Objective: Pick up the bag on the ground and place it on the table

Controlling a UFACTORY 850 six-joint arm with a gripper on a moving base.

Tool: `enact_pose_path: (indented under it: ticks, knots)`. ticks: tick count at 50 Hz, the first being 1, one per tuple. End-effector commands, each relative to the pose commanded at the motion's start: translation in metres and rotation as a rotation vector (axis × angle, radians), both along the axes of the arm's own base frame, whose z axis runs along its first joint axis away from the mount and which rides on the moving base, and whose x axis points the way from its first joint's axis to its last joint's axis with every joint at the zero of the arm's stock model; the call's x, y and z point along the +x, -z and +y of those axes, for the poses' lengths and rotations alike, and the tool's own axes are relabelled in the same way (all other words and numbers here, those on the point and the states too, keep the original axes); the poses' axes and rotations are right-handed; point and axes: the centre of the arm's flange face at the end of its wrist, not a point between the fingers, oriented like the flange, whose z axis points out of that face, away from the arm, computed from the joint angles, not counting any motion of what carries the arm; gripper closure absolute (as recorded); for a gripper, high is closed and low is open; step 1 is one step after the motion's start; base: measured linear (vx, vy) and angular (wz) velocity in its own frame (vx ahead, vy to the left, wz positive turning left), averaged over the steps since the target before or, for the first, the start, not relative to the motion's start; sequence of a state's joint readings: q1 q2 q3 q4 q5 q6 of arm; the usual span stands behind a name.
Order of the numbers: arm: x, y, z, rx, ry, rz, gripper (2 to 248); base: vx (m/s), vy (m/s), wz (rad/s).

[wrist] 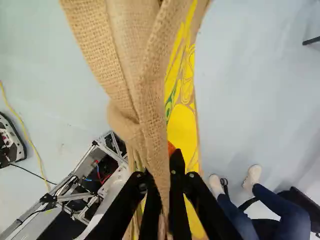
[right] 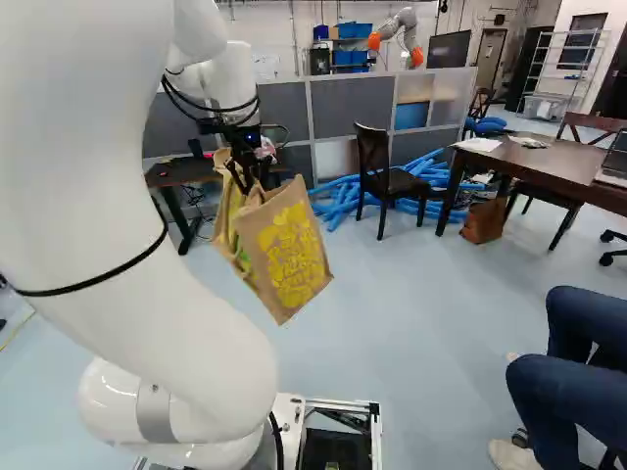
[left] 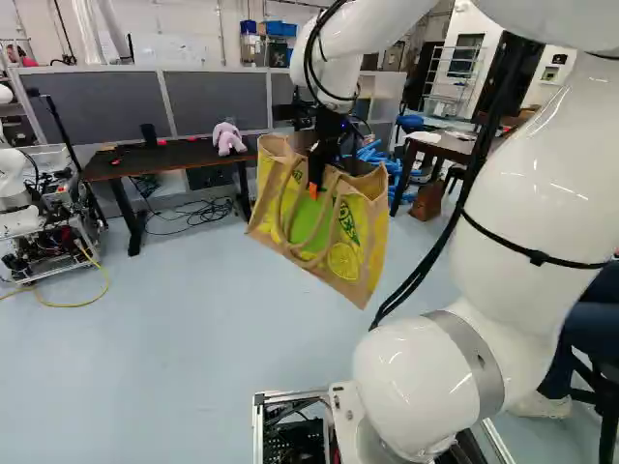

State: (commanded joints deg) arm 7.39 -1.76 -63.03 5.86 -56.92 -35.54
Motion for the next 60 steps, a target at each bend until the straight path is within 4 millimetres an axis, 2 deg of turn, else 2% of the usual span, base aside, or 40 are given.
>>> enact_pose_path:
  ticks: [46, 60]
  knots:
    - [-0.016, -0.07, -0.002, 0.012, -0.009, -0.06, 228, 0.0, 0.0, 0.0]
    - [-0.017, -0.073, -0.002, 0.013, -0.008, -0.067, 228, 0.0, 0.0, 0.0]
